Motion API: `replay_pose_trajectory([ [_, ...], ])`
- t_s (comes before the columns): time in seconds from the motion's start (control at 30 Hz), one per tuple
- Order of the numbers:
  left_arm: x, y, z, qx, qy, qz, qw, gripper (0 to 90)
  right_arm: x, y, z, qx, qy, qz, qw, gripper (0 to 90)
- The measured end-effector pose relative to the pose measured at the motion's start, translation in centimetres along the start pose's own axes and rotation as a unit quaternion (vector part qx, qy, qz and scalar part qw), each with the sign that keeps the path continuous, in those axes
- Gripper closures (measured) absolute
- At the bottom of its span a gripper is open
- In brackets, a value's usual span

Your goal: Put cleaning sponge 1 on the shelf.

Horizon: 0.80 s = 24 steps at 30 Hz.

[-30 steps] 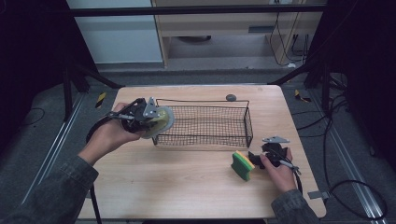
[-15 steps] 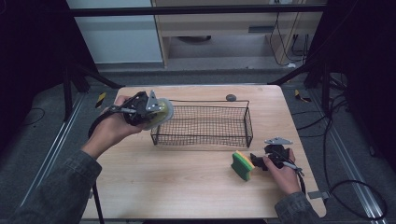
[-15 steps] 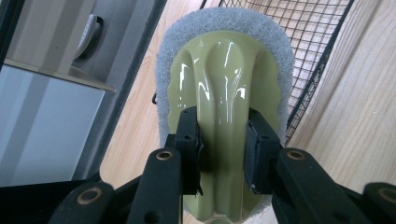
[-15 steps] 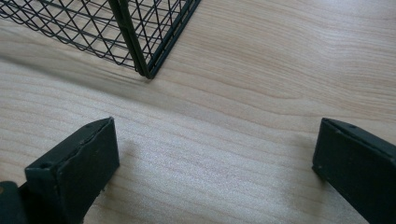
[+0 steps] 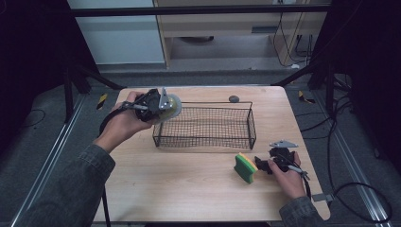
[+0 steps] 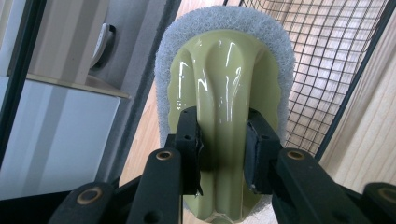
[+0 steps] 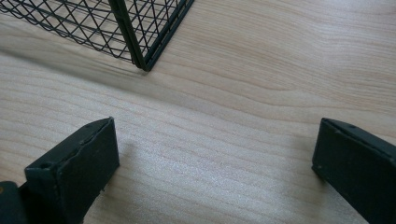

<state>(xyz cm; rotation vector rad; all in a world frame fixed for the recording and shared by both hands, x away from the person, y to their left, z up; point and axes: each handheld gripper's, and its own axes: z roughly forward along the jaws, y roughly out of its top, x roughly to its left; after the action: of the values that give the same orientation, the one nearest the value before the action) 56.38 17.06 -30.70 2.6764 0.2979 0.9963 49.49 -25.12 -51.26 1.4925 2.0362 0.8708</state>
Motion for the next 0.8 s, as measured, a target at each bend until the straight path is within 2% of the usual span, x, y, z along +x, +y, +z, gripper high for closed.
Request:
replay_pose_trajectory([
  [0.1,-0.3,0.1,0.2,-0.003,-0.001,0.008,1.0000,70.4,0.0,0.0,0.0,-0.001,-0.002,-0.002,1.0000,0.7],
  [0.33,-0.5,0.4,1.3,-0.008,-0.008,0.008,0.9999,70.4,0.0,-0.1,-0.1,0.000,-0.004,-0.002,1.0000,0.8],
  [0.53,-0.9,0.7,2.2,-0.020,-0.013,0.021,0.9995,70.4,0.1,-0.1,-0.1,0.000,-0.003,0.001,1.0000,0.7],
  [0.8,-1.5,1.3,3.1,-0.014,-0.017,0.035,0.9992,70.4,0.0,-0.1,-0.1,-0.001,-0.004,0.000,1.0000,0.8],
])
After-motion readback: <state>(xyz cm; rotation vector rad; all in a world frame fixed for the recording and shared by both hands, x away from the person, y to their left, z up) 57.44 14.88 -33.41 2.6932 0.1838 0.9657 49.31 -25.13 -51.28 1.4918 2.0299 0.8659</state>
